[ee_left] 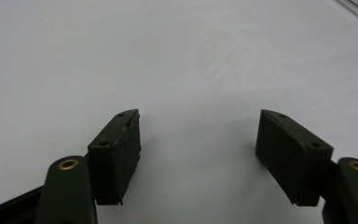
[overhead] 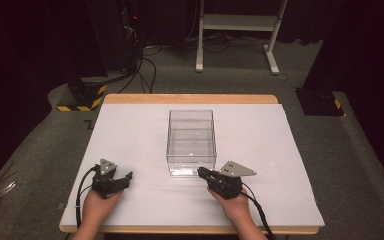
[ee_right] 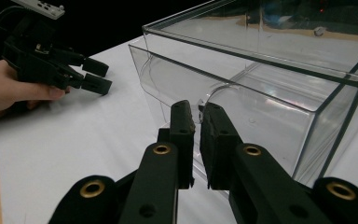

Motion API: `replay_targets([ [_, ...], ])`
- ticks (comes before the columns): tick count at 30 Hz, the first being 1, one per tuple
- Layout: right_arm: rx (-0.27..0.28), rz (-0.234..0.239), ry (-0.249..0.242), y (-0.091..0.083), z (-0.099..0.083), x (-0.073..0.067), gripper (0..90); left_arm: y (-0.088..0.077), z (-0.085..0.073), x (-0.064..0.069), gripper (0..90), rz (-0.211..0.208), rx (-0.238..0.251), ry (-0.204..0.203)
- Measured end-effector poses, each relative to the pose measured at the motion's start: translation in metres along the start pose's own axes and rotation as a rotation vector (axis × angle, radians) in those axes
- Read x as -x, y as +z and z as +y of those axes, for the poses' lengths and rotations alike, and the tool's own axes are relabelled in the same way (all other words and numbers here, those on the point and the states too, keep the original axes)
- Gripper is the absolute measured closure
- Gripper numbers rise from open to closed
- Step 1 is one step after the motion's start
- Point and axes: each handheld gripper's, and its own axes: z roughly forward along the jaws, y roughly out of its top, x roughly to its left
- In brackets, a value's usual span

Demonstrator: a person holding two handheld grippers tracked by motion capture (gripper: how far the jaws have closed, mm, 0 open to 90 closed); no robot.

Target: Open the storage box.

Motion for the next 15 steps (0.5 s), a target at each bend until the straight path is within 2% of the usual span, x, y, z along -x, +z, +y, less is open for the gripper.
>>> replay_targets([
  [15,-0.002,0.029,-0.001,-0.0096,-0.0049,-0.0079,84.4,-0.0001,0.0001,0.0,30.9,0.0,-0.001,0.001],
])
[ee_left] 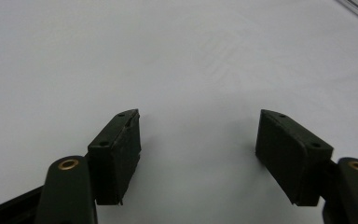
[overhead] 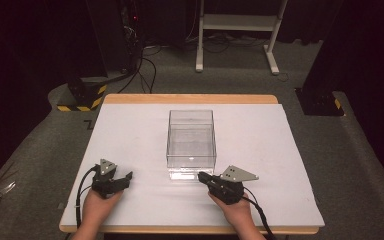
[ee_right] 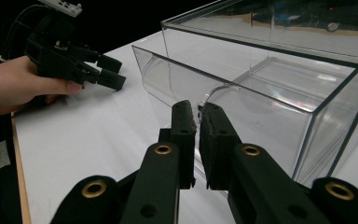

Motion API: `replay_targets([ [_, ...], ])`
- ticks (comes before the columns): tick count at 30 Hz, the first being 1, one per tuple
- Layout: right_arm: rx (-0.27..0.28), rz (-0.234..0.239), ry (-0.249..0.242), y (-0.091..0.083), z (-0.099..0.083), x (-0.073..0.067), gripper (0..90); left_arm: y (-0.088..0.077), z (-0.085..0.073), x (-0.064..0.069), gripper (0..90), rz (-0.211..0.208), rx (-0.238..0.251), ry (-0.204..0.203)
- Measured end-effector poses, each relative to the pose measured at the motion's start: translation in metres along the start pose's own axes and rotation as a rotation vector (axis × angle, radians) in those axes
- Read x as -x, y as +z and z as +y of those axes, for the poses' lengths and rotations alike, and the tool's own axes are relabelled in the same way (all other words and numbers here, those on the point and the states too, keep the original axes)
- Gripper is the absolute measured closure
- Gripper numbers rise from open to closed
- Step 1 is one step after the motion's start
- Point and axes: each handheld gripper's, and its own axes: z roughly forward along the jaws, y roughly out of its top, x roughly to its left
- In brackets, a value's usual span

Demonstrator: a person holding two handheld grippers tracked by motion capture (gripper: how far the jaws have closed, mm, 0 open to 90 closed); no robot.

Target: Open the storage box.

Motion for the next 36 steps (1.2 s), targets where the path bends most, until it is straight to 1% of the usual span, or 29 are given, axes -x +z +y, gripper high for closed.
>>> replay_targets([
  [14,-0.002,0.035,-0.008,-0.011,-0.006,-0.012,85.0,0.0,0.0,0.001,31.0,0.006,0.004,0.005],
  [15,0.001,0.051,-0.007,-0.012,-0.006,-0.012,85.4,0.0,0.0,0.001,31.0,0.005,0.003,0.005],
  [16,0.001,0.051,-0.007,-0.012,-0.006,-0.012,85.4,0.0,0.0,0.001,31.0,0.005,0.003,0.005],
  [17,0.003,0.07,-0.01,-0.013,-0.007,-0.014,85.8,0.0,0.0,0.001,31.0,0.005,0.003,0.007],
  [18,0.002,0.075,-0.026,-0.014,-0.007,-0.018,85.8,0.0,0.0,0.001,31.0,0.006,0.003,0.007],
  [19,-0.006,0.065,-0.039,-0.015,-0.008,-0.023,86.0,0.0,0.0,0.001,31.0,0.005,0.003,0.007],
  [21,-0.007,0.073,-0.033,-0.016,-0.009,-0.024,86.2,0.0,0.0,0.001,31.0,0.008,0.004,0.009],
  [26,-0.007,0.076,-0.034,-0.017,-0.011,-0.026,86.5,0.0,0.0,0.001,31.2,0.007,0.005,0.012],
  [29,-0.008,0.085,-0.034,-0.018,-0.012,-0.027,86.6,-0.001,0.0,0.002,33.8,-0.001,0.009,0.013],
  [30,-0.009,0.086,-0.032,-0.019,-0.012,-0.027,86.6,-0.001,0.0,0.002,35.0,-0.001,0.01,0.028],
  [31,-0.009,0.087,-0.032,-0.019,-0.012,-0.028,86.6,-0.001,-0.001,0.003,36.9,-0.006,0.014,0.031],
  [32,-0.01,0.088,-0.033,-0.02,-0.012,-0.028,86.7,-0.002,-0.001,0.004,38.8,-0.004,0.013,0.045],
  [34,-0.012,0.091,-0.038,-0.021,-0.013,-0.029,86.7,-0.003,-0.001,0.006,41.4,0.0,0.016,0.055],
  [35,-0.014,0.091,-0.038,-0.022,-0.013,-0.03,86.6,-0.003,-0.001,0.007,43.1,-0.001,0.015,0.057],
  [36,-0.014,0.092,-0.037,-0.022,-0.013,-0.03,86.6,-0.004,-0.001,0.008,44.5,-0.004,0.014,0.05],
])
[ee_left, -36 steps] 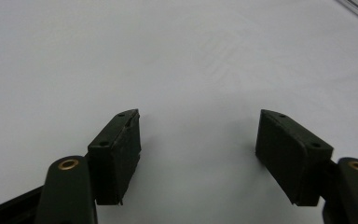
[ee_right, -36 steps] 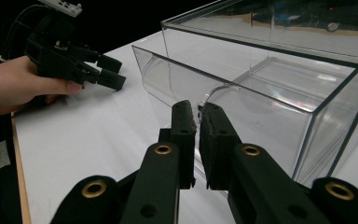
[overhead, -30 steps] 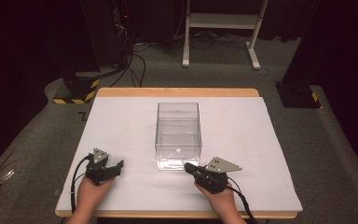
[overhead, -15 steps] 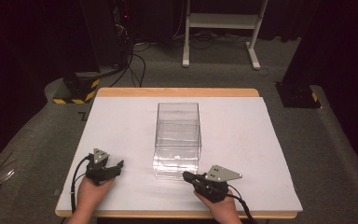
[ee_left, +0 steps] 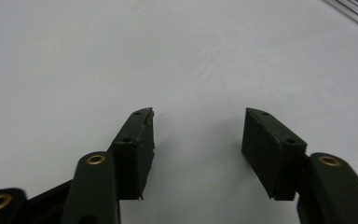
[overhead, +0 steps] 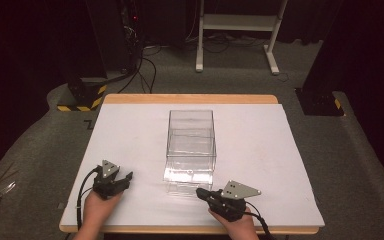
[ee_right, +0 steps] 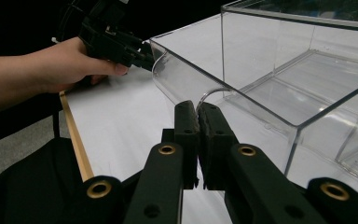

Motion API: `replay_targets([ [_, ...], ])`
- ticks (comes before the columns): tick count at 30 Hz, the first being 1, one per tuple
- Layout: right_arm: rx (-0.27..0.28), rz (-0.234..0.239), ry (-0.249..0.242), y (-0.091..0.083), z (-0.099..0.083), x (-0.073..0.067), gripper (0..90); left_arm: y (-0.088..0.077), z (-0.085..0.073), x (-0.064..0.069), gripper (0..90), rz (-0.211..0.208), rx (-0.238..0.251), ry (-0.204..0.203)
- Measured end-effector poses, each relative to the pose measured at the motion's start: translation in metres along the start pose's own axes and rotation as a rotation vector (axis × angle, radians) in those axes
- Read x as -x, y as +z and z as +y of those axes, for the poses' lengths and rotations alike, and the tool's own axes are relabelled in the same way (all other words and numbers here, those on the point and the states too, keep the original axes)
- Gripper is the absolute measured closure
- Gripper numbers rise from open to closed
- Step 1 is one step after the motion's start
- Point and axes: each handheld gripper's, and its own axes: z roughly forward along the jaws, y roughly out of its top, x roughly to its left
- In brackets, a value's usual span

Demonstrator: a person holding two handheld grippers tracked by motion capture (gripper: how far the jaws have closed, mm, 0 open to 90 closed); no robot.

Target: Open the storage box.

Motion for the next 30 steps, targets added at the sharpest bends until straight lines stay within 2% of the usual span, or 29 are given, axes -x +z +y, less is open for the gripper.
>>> replay_targets([
  [4,0.001,0.002,-0.004,-0.002,-0.001,-0.002,86.6,-0.003,-0.001,0.005,48.1,-0.02,0.002,-0.016],
  [7,0.002,0.001,-0.002,-0.003,-0.001,-0.002,86.6,-0.006,0.001,0.014,50.7,-0.05,0.02,-0.028],
  [10,0.002,0.005,-0.001,-0.004,-0.002,-0.002,86.6,-0.01,0.004,0.026,51.5,-0.057,0.039,0.0],
  [14,0.002,0.003,0.0,-0.007,-0.002,-0.003,86.5,-0.014,0.008,0.04,53.4,-0.088,0.065,-0.016],
  [21,-0.004,-0.005,0.001,-0.011,-0.004,-0.003,86.4,-0.021,0.015,0.068,57.7,-0.141,0.105,-0.004],
  [22,-0.004,-0.005,0.001,-0.011,-0.004,-0.003,86.4,-0.021,0.015,0.068,58.3,-0.141,0.105,-0.004],
  [25,-0.006,-0.005,0.004,-0.011,-0.005,-0.002,86.4,-0.023,0.018,0.086,59.5,-0.172,0.111,0.039],
  [30,-0.01,-0.007,0.005,-0.013,-0.005,-0.002,86.3,-0.025,0.019,0.1,59.9,-0.205,0.121,0.044],
])
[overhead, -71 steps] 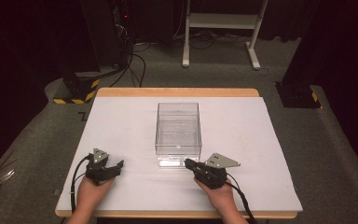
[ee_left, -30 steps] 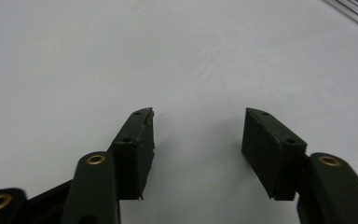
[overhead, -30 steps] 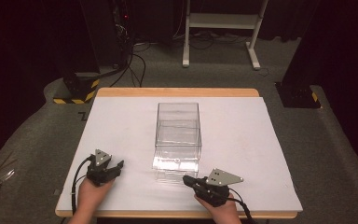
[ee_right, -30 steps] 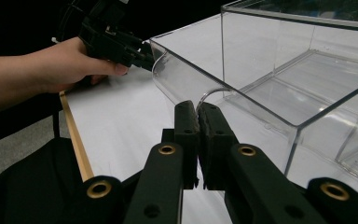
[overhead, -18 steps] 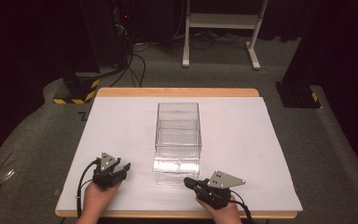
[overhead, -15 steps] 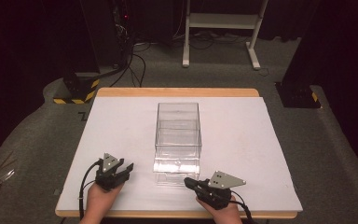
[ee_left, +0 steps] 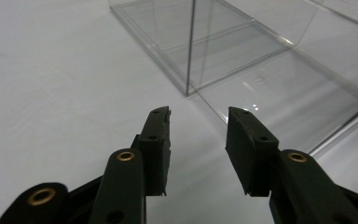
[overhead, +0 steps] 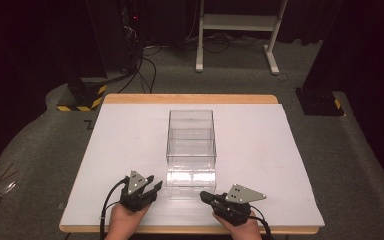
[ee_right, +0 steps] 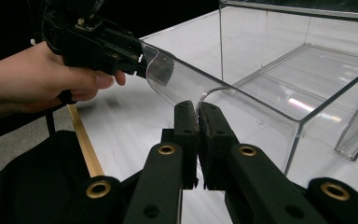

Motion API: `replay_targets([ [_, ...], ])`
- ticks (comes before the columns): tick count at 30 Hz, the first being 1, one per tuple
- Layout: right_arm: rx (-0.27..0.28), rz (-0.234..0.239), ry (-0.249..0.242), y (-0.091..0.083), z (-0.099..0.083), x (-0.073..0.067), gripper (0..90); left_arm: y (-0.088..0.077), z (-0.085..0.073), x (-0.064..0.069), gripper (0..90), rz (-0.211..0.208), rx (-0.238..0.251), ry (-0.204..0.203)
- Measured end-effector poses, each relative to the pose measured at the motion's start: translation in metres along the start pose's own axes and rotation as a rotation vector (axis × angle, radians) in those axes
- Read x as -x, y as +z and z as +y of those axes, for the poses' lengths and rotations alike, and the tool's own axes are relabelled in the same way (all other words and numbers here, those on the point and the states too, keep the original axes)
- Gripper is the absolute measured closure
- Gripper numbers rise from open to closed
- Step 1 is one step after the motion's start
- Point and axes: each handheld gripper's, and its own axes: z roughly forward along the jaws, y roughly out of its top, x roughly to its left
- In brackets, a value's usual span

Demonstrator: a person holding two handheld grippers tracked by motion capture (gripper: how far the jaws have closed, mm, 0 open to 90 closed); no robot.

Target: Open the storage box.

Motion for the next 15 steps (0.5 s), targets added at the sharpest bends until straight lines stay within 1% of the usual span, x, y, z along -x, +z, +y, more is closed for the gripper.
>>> replay_targets([
  [1,0.0,-0.001,-0.001,-0.0006,-0.0002,0.0002,86.3,-0.0005,0.0004,0.0021,59.9,0.0,0.002,0.006],
  [3,0.0,-0.003,-0.002,-0.0017,-0.0006,0.0006,86.3,-0.0006,0.0008,0.0061,60.1,-0.014,0.013,-0.004],
  [4,-0.001,-0.001,-0.002,-0.002,-0.0007,0.0007,86.3,-0.0007,0.0013,0.0076,60.2,-0.016,0.013,0.003],
  [7,-0.001,-0.002,-0.001,-0.003,-0.0011,0.0006,86.3,-0.0009,0.0022,0.0105,60.1,-0.019,0.022,0.007],
  [15,-0.004,0.007,-0.008,-0.0043,-0.0019,-0.0021,86.3,-0.0017,0.0016,0.0097,59.9,-0.016,0.027,0.008],
])
